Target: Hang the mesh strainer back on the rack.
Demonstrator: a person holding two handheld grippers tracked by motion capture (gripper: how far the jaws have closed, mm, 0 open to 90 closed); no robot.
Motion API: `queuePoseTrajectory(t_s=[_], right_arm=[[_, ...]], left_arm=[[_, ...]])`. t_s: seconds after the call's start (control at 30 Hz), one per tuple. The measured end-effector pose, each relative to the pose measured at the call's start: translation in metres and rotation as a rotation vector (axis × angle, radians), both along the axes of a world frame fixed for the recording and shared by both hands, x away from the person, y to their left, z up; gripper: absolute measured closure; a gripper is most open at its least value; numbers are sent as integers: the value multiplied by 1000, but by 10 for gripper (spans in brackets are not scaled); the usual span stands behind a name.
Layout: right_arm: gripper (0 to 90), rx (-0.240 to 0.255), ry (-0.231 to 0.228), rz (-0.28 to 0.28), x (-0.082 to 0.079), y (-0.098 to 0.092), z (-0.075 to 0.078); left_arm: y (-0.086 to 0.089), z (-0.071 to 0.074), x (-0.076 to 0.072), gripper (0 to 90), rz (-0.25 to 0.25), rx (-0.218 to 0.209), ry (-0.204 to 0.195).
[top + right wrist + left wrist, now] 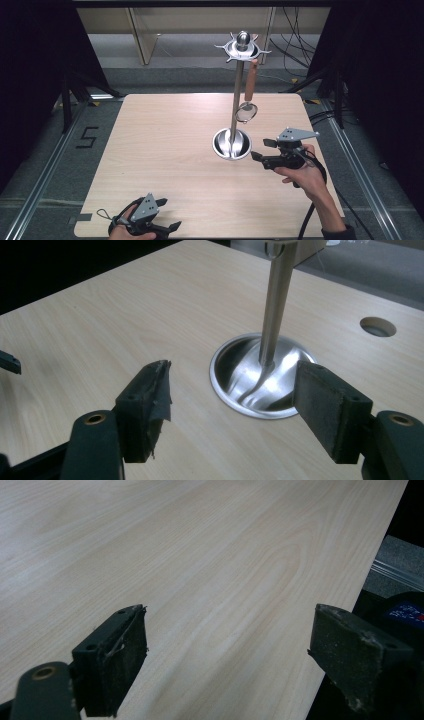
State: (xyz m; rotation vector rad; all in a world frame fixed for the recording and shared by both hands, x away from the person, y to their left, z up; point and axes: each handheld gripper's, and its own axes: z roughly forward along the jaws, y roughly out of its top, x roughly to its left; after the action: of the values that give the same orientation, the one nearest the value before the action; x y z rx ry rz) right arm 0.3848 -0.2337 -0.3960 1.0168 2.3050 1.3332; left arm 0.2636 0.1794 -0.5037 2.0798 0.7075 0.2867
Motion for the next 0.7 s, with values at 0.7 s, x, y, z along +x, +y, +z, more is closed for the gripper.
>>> queuePoseTrajectory(t_s=[0.7], right_arm=[[303, -27, 17, 42, -14, 2, -19]], left_arm=[[0, 0, 0, 147, 4, 0, -2]])
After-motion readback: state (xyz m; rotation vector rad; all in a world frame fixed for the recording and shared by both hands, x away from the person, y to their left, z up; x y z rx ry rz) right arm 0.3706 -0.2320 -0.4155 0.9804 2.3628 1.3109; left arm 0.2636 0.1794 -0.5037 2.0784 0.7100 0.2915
